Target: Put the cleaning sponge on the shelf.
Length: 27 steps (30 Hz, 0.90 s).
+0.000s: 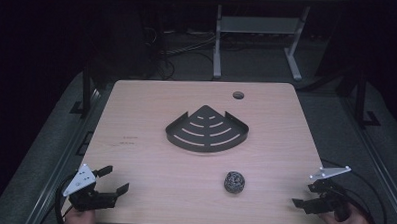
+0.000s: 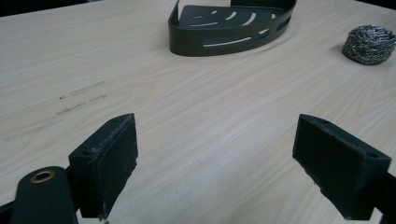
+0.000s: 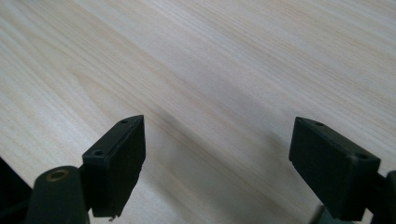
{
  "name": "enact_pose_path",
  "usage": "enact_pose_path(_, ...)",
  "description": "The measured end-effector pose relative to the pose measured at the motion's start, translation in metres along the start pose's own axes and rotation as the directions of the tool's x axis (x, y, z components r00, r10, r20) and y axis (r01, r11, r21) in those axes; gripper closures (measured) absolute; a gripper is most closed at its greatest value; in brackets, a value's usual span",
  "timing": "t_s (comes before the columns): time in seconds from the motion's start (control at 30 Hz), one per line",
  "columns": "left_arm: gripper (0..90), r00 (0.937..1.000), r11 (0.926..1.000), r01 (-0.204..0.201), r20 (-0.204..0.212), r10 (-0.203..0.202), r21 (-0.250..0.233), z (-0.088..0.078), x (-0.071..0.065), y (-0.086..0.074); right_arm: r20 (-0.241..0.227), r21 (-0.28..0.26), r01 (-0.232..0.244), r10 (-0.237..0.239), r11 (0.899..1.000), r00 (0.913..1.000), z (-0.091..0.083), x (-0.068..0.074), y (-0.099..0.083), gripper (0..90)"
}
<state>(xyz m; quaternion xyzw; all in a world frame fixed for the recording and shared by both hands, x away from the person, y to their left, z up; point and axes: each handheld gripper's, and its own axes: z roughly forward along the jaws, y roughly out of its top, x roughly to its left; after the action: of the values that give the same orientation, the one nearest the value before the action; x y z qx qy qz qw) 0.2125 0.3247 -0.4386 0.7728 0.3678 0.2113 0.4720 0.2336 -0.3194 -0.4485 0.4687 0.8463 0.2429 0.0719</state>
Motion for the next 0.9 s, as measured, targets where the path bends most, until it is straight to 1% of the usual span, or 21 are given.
enact_pose_path(0.2, 13.3, 1.0000, 1.0000, 0.001, 0.001, -0.001, 0.001, 0.001, 0.001, 0.001, -0.017, -0.008, 0.007, -0.007, 1.000, 0.9998, 0.002, 0.000, 0.002, 17.7)
enact_pose_path(0.27, 13.3, 1.0000, 1.0000, 0.003, 0.009, -0.003, -0.001, 0.002, 0.001, 0.001, -0.020, -0.005, 0.004, -0.004, 1.000, 0.9998, 0.003, 0.001, 0.002, 17.5)
enact_pose_path(0.33, 13.3, 0.9999, 1.0000, -0.005, 0.009, 0.005, 0.005, 0.003, 0.000, 0.001, -0.023, -0.002, 0.010, -0.010, 1.000, 0.9997, 0.004, 0.002, 0.003, 17.5)
enact_pose_path(0.43, 13.3, 0.9999, 1.0000, -0.002, 0.014, 0.002, -0.001, 0.004, -0.001, 0.002, -0.024, 0.002, 0.011, -0.010, 1.000, 0.9997, 0.005, 0.005, 0.004, 17.5)
enact_pose_path(0.53, 13.3, 0.9998, 1.0000, -0.005, 0.018, 0.005, 0.002, 0.003, 0.000, 0.001, -0.024, -0.007, 0.029, -0.029, 1.000, 0.9993, 0.005, 0.008, 0.007, 17.3)
enact_pose_path(0.63, 13.3, 0.9999, 1.0000, 0.002, 0.015, -0.002, -0.005, 0.002, -0.001, 0.001, -0.026, 0.000, 0.042, -0.042, 0.999, 0.9988, 0.008, 0.012, 0.009, 17.3)
enact_pose_path(0.9, 13.3, 0.9999, 1.0000, -0.002, 0.013, 0.002, -0.007, 0.001, -0.001, 0.001, -0.034, 0.010, 0.081, -0.081, 0.997, 0.9962, 0.011, 0.023, 0.016, 17.1)
